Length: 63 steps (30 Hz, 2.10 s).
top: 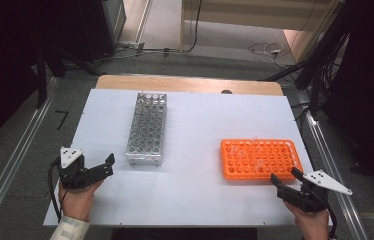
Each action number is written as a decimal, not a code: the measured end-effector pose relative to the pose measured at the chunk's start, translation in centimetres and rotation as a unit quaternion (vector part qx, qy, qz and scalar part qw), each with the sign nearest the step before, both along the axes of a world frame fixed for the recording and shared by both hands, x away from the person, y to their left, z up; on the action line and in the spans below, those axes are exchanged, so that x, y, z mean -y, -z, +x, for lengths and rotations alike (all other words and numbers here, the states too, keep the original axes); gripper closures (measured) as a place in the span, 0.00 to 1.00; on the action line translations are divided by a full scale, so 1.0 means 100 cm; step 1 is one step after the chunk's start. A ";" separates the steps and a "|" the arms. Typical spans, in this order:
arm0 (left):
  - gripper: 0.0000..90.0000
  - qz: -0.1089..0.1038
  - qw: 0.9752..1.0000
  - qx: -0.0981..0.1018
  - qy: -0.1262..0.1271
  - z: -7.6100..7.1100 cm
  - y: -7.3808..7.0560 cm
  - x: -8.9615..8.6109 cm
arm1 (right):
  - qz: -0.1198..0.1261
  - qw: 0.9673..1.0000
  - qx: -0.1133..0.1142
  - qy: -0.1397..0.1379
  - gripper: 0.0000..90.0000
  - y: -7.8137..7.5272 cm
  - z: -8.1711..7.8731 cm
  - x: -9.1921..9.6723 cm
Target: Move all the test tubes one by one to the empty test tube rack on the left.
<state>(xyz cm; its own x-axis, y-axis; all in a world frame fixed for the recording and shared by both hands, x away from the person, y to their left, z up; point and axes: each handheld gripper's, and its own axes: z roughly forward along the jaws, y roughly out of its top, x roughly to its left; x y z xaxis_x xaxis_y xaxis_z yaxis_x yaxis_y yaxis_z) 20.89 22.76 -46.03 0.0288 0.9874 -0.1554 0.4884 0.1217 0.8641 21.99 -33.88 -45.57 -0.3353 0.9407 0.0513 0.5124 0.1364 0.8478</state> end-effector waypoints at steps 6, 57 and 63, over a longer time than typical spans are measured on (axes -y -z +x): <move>0.00 0.009 1.000 0.008 -0.001 -0.002 0.001 0.005 | 0.001 1.000 0.000 0.000 0.23 0.000 -0.001 0.000; 0.01 0.038 0.999 0.022 -0.008 -0.002 0.003 0.010 | -0.036 0.996 0.010 -0.084 0.66 0.014 0.021 -0.051; 0.01 0.037 0.999 0.022 -0.007 -0.003 0.002 0.010 | -0.045 0.995 0.007 -0.086 0.77 0.016 0.024 -0.053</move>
